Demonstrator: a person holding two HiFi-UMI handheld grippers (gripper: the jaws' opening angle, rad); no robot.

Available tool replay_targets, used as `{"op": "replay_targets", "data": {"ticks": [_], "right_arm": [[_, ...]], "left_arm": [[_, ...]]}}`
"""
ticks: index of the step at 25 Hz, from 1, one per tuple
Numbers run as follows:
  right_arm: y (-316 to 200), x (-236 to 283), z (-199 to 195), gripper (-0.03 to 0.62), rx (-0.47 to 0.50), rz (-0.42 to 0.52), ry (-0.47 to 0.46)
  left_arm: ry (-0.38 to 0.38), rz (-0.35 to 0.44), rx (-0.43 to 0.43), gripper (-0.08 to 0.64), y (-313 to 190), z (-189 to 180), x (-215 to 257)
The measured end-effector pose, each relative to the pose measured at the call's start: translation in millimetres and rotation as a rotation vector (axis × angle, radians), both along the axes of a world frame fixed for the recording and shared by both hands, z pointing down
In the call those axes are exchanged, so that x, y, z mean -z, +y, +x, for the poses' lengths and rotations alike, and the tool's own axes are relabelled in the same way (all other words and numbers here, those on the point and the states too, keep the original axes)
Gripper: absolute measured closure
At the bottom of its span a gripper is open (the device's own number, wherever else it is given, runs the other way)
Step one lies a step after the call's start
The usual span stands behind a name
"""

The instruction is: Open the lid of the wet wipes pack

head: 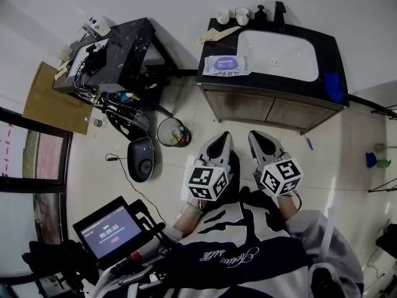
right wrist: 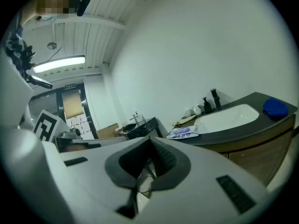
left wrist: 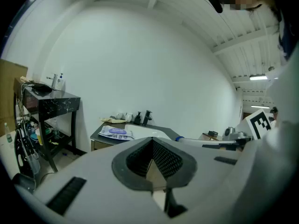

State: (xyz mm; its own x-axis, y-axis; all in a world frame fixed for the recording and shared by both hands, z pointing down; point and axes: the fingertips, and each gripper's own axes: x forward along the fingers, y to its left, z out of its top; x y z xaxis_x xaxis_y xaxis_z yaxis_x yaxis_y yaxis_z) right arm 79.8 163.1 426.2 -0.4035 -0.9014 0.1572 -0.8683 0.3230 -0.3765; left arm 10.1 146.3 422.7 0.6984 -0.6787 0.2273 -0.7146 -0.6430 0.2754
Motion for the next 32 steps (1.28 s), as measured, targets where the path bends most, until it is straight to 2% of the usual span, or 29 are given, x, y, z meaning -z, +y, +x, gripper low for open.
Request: {"op": "replay_targets", "data": {"ticks": [3,6,9,16,24,32], "right_arm": [[-15,-5,-5,0.594,0.004,-0.002,0.02],[-62,-5,-11,0.594,0.065,-0.002,-0.008],[-112,-6,-14,0.594,0.066,-0.023,-0.04],[-200,-16,-25,0.594,0.035,-0.051,0.046],[-237,-42,-24,0.565,0.055,-0.155,0.191],[-267,-73,-21,0.554,0.117,-0.231,0.275]], "left_arm": [[0.005,-0.012,0.001,0.561,-23,-4,-6],[0.017,-0.036,-0.01,0.561,-81,0,-12],[0.006,-0.061,-0.052,0.561,-133,4,-19],[-0.004,-0.119,-0.1,0.561,-227,-3,-44],[-0.026,-0.235,-0.124,0.561,-273,4,-98],[-0.05,-0.319,-0.042,0.561,-311,3,-138]]}}
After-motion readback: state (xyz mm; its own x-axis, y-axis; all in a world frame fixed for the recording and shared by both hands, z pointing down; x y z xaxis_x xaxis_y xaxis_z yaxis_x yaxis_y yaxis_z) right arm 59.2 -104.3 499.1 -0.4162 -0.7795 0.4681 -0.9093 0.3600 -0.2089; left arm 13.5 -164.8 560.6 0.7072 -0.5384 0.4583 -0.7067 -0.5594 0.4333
